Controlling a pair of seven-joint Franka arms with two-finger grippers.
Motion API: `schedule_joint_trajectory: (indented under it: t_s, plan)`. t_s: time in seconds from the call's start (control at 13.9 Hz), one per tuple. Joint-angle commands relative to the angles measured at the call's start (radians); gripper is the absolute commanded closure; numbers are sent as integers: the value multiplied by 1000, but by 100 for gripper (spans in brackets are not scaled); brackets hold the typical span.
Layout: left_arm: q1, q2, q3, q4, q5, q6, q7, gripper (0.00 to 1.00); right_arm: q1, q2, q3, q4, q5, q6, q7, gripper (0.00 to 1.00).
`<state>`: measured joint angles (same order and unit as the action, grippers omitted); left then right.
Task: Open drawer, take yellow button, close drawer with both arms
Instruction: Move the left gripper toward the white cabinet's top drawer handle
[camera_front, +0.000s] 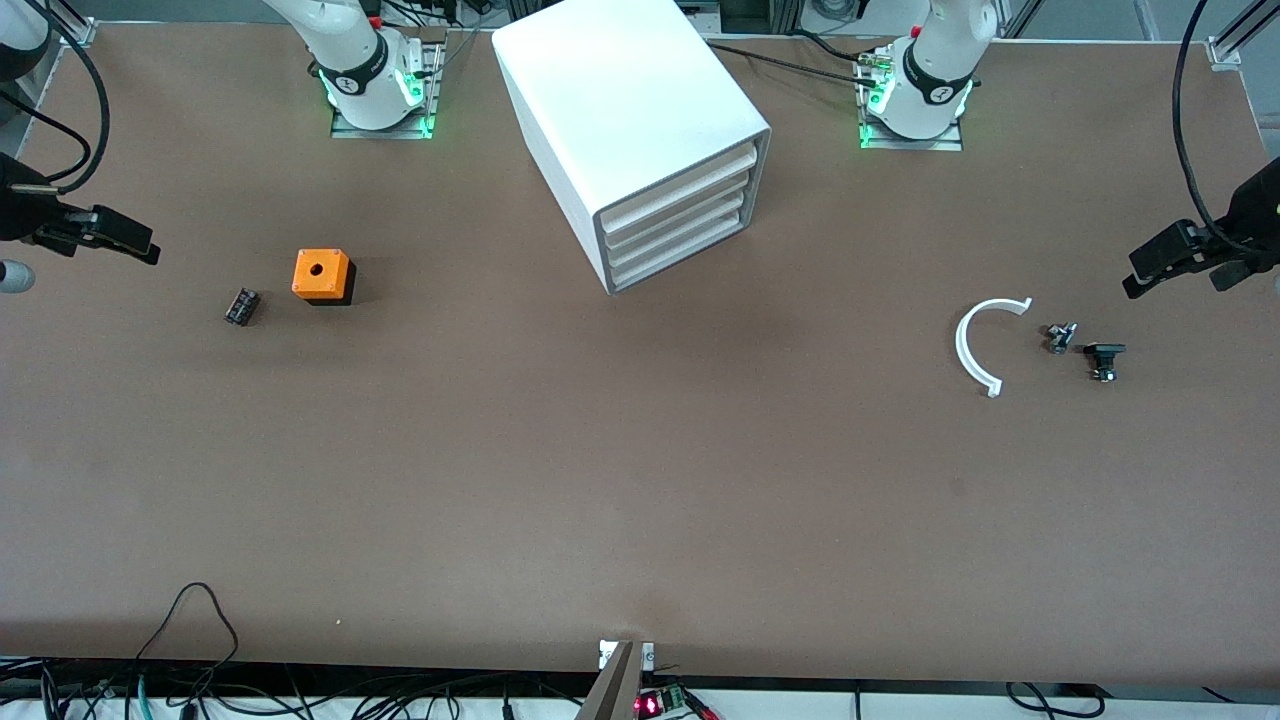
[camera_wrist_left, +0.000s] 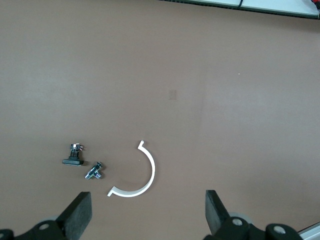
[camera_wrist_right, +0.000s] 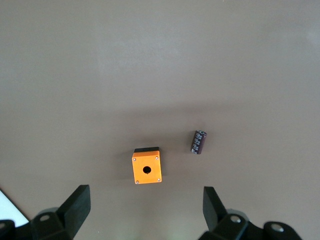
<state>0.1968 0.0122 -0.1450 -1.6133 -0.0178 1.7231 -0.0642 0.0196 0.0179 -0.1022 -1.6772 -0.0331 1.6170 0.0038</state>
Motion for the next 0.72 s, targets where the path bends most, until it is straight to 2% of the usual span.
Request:
schedule_joint_trajectory:
  t_s: [0.0, 0.65]
  plan:
    - [4, 14, -2, 32, 6, -26, 27, 0, 0, -1, 4, 19, -5, -6, 13, 0]
    - [-13, 19, -24, 35, 10, -45, 26, 0, -1, -4, 1, 19, -8, 24, 13, 0]
